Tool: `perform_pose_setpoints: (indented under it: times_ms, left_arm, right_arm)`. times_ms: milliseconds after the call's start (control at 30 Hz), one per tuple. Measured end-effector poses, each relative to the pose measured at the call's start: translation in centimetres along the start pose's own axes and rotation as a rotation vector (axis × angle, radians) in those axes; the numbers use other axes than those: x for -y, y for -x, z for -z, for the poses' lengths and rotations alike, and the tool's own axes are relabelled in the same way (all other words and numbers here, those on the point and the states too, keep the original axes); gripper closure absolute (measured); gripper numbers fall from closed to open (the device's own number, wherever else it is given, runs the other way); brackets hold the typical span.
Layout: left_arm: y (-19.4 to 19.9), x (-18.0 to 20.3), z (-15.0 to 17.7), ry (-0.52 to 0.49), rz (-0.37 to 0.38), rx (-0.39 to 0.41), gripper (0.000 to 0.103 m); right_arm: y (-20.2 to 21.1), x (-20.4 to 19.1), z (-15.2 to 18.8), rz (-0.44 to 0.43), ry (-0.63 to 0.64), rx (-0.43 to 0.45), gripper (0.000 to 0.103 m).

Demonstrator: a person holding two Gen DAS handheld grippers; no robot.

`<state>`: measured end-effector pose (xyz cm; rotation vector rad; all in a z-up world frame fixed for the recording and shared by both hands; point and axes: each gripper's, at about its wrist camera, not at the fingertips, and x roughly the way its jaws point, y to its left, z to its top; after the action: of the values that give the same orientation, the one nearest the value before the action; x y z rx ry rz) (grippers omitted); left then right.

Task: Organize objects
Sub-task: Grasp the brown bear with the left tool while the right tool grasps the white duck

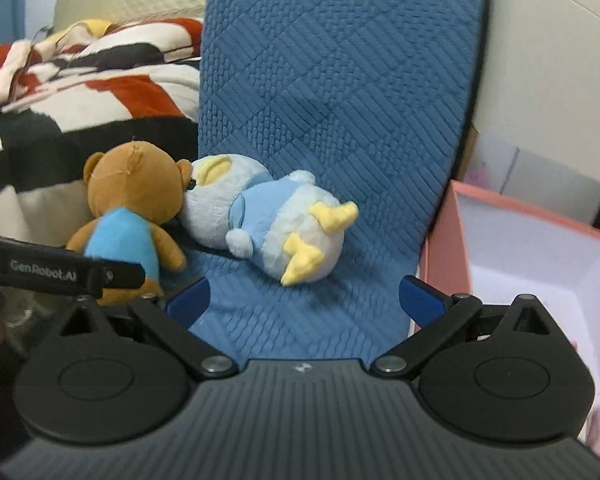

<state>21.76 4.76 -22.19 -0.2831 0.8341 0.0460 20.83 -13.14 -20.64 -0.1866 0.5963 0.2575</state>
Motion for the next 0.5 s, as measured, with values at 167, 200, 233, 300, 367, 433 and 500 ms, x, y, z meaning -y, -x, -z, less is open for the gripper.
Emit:
perform_pose_setpoints:
  times_ms: [167,200,233,300,367,433,500]
  left_arm:
    - [-1.7,-0.8,-0.9,0.034,-0.029,-0.002,0.009]
    - [-2.0,-1.0,-1.1,0.04,-0.042,-0.003,0.009]
    - [-2.3,-1.2,-1.3,0.053,-0.049,-0.008,0.009]
    - [-2.9,-1.7,-1.8,0.087,-0.052,-0.025,0.009]
    - [-3.5,-2.1,-2.2,0.101,-0.057,-0.039,0.009]
    - [-4.1,-2.5,-2.6,0.118,-0.054,-0.061,0.009]
    - [-4.8,-2.9,-2.8,0.135,-0.056,-0.08,0.009]
  right_arm:
    - [-3.7,-1.1,-1.7,-0.034,0.156,0.019,0.004]
    - [-4.3,-1.4,-2.1,-0.04,0.176,0.023,0.005]
    - [-5.0,-1.7,-2.4,-0.044,0.203,0.029,0.005]
    - [-6.5,-2.1,-3.1,-0.062,0.243,0.032,0.006]
    - [-8.2,-2.5,-3.6,-0.071,0.28,0.017,0.006]
    - [-9.7,-2.8,-4.0,-0.08,0.317,0.004,0.006]
    - [-11.1,-3.3,-4.2,-0.094,0.355,-0.01,0.006]
